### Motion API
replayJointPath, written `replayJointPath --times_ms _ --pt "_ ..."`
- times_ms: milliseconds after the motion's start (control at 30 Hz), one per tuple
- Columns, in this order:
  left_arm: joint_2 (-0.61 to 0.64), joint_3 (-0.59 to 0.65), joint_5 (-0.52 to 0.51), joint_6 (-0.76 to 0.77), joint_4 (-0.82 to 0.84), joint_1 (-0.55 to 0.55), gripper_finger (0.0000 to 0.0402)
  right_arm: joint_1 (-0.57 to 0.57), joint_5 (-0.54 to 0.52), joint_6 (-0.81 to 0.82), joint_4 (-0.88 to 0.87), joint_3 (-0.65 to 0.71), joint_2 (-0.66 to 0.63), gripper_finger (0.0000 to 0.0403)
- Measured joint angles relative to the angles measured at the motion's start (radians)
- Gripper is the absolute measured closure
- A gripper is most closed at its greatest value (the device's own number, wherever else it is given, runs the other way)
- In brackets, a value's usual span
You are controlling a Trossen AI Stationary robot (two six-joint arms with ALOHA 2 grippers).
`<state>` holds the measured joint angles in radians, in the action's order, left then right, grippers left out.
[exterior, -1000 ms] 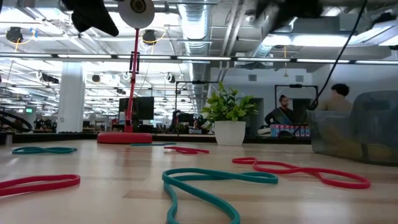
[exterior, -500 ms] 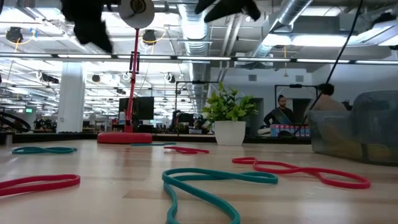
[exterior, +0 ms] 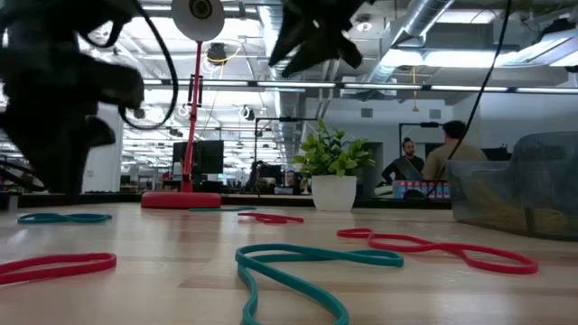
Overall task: Pick and place items into bin
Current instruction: Put the blue rubber band into the black bin
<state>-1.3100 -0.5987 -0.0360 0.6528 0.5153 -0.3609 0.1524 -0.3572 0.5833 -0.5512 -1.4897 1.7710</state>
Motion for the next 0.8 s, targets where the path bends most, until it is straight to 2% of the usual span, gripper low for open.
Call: replayJointPath --times_ms 233,400,467,600,733,800 --pt "-0.146 -0.002 -0.058 0.006 0.011 -0.033 0.0269 -0.011 0.051 -0.006 0.019 -0.001 0.021 0.0280" --pt "-0.161 -0.006 -0.074 -0.014 0.006 -0.034 0.0277 -0.012 0.053 -0.007 0.024 -0.001 0.019 0.0280" --pt "-0.146 0.001 -0.072 -0.022 0.003 -0.032 0.0303 -0.011 0.054 -0.007 0.032 -0.001 0.019 0.0280" --pt "-0.093 0.010 -0.027 -0.028 -0.011 -0.027 0.0387 -0.011 0.054 -0.007 0.038 -0.001 0.019 0.0280" --pt "0.039 0.003 -0.021 0.019 0.000 -0.022 0.0398 -0.011 0.053 -0.007 0.051 -0.001 0.019 0.0280" --pt "0.120 -0.018 -0.049 0.032 -0.006 -0.009 0.0399 -0.012 0.053 -0.008 0.068 -0.001 0.019 0.0280"
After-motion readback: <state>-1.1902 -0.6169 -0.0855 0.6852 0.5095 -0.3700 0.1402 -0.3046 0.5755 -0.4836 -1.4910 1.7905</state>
